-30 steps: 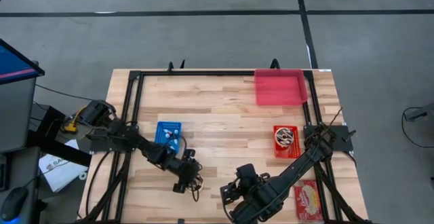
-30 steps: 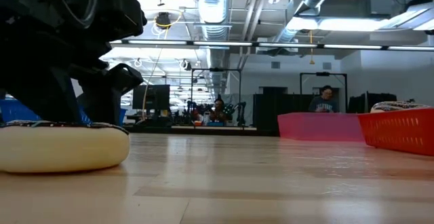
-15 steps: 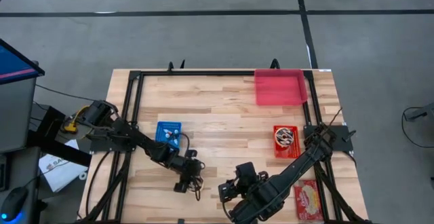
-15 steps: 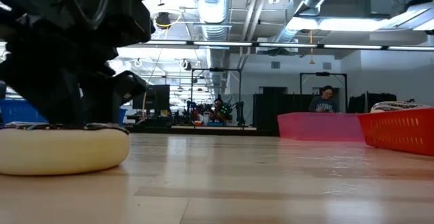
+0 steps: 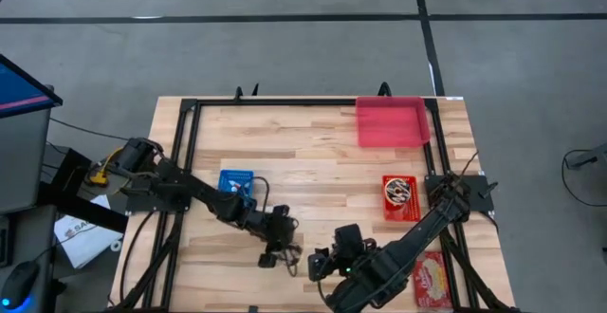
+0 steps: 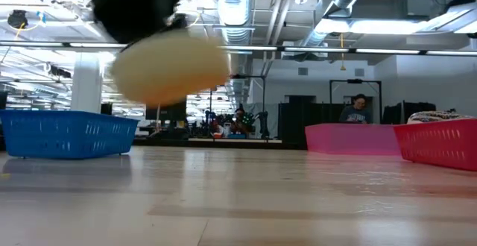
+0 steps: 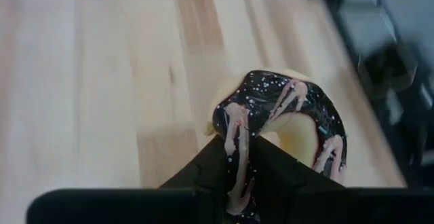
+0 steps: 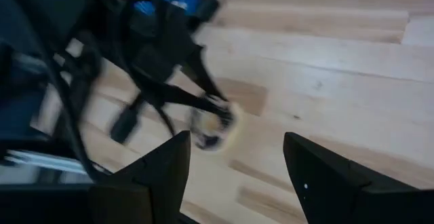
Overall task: Pick & Place Food Item
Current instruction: Put the pink donut into the red bin
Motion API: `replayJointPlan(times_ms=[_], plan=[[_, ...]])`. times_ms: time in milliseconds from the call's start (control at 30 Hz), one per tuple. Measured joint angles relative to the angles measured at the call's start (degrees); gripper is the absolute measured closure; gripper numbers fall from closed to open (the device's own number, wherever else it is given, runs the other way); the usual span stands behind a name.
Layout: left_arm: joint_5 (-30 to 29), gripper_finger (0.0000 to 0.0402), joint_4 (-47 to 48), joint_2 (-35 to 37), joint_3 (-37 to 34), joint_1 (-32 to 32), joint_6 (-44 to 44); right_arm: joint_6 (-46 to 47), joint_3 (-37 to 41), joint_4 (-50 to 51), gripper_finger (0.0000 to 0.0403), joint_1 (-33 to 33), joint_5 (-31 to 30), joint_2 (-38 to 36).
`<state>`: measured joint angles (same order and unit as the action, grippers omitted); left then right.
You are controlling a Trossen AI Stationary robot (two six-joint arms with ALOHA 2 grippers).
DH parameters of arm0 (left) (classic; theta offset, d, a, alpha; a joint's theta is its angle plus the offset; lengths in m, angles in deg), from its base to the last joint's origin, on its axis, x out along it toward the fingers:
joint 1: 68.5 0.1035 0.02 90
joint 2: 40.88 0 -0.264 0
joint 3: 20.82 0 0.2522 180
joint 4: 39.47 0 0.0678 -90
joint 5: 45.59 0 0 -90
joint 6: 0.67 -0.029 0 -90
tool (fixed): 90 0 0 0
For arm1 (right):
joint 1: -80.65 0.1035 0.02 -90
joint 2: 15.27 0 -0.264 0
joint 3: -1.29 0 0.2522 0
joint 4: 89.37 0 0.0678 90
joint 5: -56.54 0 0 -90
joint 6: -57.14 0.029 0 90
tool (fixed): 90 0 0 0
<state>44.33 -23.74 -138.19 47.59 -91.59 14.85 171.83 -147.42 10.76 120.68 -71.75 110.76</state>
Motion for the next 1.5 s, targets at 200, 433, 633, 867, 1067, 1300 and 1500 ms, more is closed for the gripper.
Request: replayJointPlan(times_ms=[200, 433, 633, 867, 1067, 1300, 1500], plan=[[-1.0, 0.0354, -2.1, 1.5, 5.4, 3.6, 0.2, 5.5, 0.0, 0.7, 0.0173, 1.8, -8.9, -5.1], [-1.5, 0.0338, -13.2, 3.5, 7.1, 8.4, 5.3, 7.1, 0.2, 3.6, 0.0153, 2.4, -11.1, -7.0], [-2.0, 0.034, -15.4, 4.8, 9.1, 10.9, 5.1, 7.3, 0.2, 3.6, 0.0142, 1.1, -11.3, -6.8], [-2.0, 0.0342, -12.6, 5.4, 9.2, 11.0, 3.9, 6.0, 0.2, 3.7, 0.0142, -0.6, -11.3, -6.8], [-2.0, 0.0341, -10.2, 6.3, 9.1, 11.1, 3.8, 5.9, 0.2, 3.6, 0.0142, -0.4, -10.5, -6.8], [-2.0, 0.0341, -7.2, 11.1, 9.2, 11.3, 2.2, 6.5, 0.2, 3.6, 0.0142, 0.1, -9.8, -6.8], [-2.0, 0.034, -8.9, 12.7, 9.2, 9.8, 2.8, 4.9, 0.2, 3.6, 0.0142, -1.5, -10.5, -6.8]])
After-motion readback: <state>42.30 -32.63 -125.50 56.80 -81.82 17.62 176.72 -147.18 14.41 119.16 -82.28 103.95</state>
